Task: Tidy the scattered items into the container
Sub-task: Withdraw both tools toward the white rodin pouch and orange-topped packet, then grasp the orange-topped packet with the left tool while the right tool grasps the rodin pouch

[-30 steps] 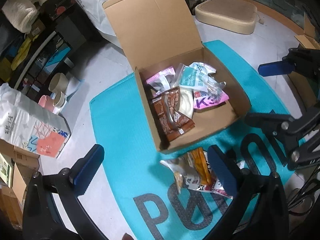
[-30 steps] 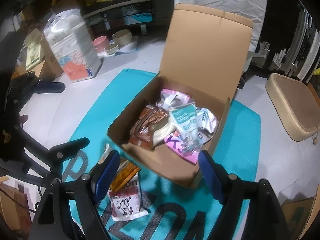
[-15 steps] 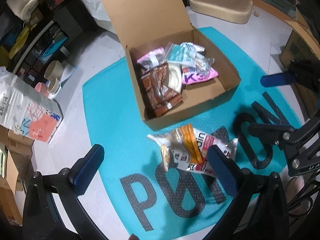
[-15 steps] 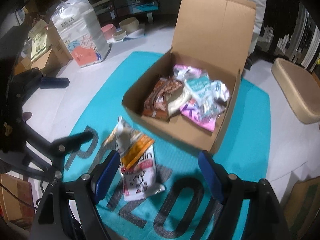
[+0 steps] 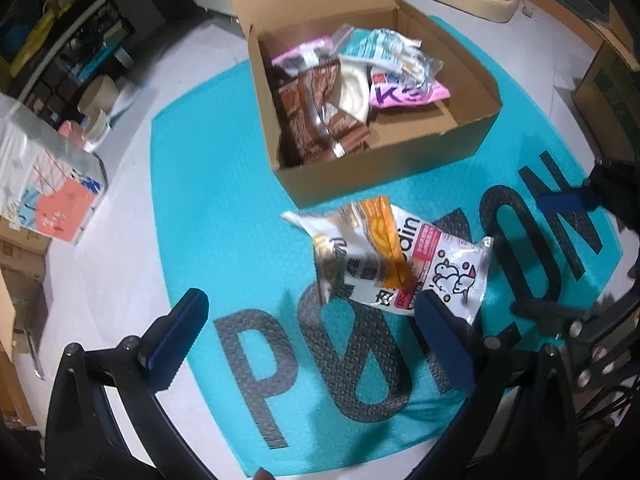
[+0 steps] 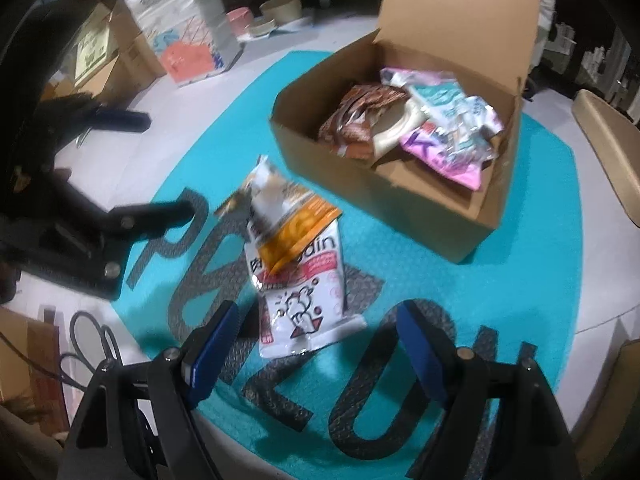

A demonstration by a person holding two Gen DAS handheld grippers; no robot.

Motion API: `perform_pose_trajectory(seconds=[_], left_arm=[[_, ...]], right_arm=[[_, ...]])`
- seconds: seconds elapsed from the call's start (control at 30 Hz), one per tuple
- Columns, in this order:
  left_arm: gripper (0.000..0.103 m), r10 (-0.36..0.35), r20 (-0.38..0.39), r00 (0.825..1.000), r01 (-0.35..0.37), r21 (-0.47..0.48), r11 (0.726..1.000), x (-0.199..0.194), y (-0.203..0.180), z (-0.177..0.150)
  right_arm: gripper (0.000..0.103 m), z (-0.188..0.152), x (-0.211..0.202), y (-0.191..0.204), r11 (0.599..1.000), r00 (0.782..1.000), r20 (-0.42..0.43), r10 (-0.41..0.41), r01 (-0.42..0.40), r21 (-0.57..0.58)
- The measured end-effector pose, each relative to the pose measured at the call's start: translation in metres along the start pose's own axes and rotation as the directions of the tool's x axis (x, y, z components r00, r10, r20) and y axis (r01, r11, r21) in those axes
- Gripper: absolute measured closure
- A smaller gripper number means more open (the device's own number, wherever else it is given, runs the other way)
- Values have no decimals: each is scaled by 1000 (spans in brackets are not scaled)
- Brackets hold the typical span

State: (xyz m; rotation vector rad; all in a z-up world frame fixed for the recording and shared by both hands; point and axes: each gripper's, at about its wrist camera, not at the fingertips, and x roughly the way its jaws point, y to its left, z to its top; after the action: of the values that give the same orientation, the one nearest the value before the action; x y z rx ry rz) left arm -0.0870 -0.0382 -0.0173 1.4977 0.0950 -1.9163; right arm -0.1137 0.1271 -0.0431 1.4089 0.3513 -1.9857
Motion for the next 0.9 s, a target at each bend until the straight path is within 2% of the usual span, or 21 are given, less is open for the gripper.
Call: perform_pose_trajectory(seconds=[0.17, 0.37, 0.8, 0.9], left_arm=[[0, -58, -34, 998, 55, -70, 996, 21, 3, -1], [0, -89, -69, 994, 82, -102, 991, 48, -3, 3], [0, -117, -136, 984, 93, -169, 981, 109, -8, 14], [0, -130, -152, 980, 101, -186, 977, 122, -8, 15]], right_arm=[[21, -8, 23, 9, 999, 999, -38, 28, -29, -31], [21, -13, 46, 16, 996, 995, -76, 64, -68, -58], [20, -15, 84, 24, 989, 997, -80, 16, -27, -149], [19, -16, 93, 31, 981, 996, -87, -27, 9, -195]])
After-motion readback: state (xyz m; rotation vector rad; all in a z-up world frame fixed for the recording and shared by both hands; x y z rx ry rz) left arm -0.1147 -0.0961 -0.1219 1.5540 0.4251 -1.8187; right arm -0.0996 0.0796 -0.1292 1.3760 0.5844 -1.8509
